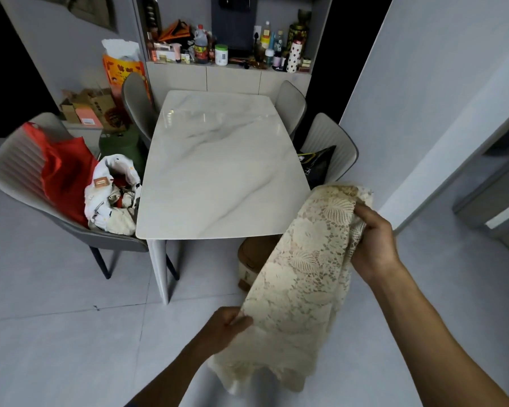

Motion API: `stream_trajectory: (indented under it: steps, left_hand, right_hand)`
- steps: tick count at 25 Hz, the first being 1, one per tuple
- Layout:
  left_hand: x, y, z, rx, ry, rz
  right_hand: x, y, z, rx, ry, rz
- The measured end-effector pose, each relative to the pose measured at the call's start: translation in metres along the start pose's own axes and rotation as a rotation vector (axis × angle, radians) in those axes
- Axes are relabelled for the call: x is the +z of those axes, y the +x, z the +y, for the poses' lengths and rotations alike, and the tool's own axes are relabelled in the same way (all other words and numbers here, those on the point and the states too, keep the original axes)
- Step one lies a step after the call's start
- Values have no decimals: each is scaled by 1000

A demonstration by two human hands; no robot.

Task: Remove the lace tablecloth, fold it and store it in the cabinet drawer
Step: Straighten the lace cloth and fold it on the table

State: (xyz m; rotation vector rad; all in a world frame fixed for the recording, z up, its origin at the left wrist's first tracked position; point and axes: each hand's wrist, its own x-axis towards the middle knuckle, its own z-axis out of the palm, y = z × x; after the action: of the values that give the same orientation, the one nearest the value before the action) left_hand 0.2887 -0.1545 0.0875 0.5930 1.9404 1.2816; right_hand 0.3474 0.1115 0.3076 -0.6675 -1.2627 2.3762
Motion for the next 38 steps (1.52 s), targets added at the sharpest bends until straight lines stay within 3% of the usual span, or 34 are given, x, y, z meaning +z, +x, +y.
stream_trajectory:
  steps: [3, 5, 6, 7, 8, 10, 11, 15, 18, 20, 24, 26, 30, 34, 38]
  left_hand:
    - [-22, 4, 16, 119, -32, 230]
    - [-44, 7, 44, 245, 56, 232]
    - [-52, 8, 61, 298, 155, 191]
    - [-56, 10, 79, 349, 279, 149]
    - [-56, 11, 97, 392, 416, 112]
    - [-50, 8, 130, 460, 608, 86]
    - [-48, 6, 143, 488, 657, 91]
    - [-75, -10, 158, 418, 690, -27]
    - [-123, -24, 128, 231, 740, -167]
    - [-139, -34, 96, 203, 703, -128]
    - [-142, -47, 60, 172, 135, 57]
    - [-151, -50, 53, 148, -18, 31]
    - [-161, -63, 22, -121, 268, -236]
    - [-155, -75, -22, -165, 54, -13]
    - [-158, -84, -38, -131, 118, 178]
  right_hand:
    - [-36, 11, -5, -74, -234, 521]
    - [-62, 9, 1, -191, -725, 817]
    - [-70, 5, 12, -373, -1002, 823]
    - [-68, -2, 29, -585, -1222, 641]
    - [-56, -9, 48, -694, -1366, 301]
    - [-21, -19, 90, -530, -1522, -375]
    - [-6, -22, 109, -418, -1536, -514]
    - [16, -16, 130, -244, -1148, -433]
    - [12, -8, 121, -77, -897, -512]
    - [12, -3, 112, 7, -863, -555]
    - [6, 7, 103, 120, -830, -553]
    - [3, 9, 107, 127, -836, -564]
    - [5, 7, 117, 71, -782, -483]
    - [5, 2, 129, 33, -688, -400]
    - [-4, 3, 127, -24, -620, -253]
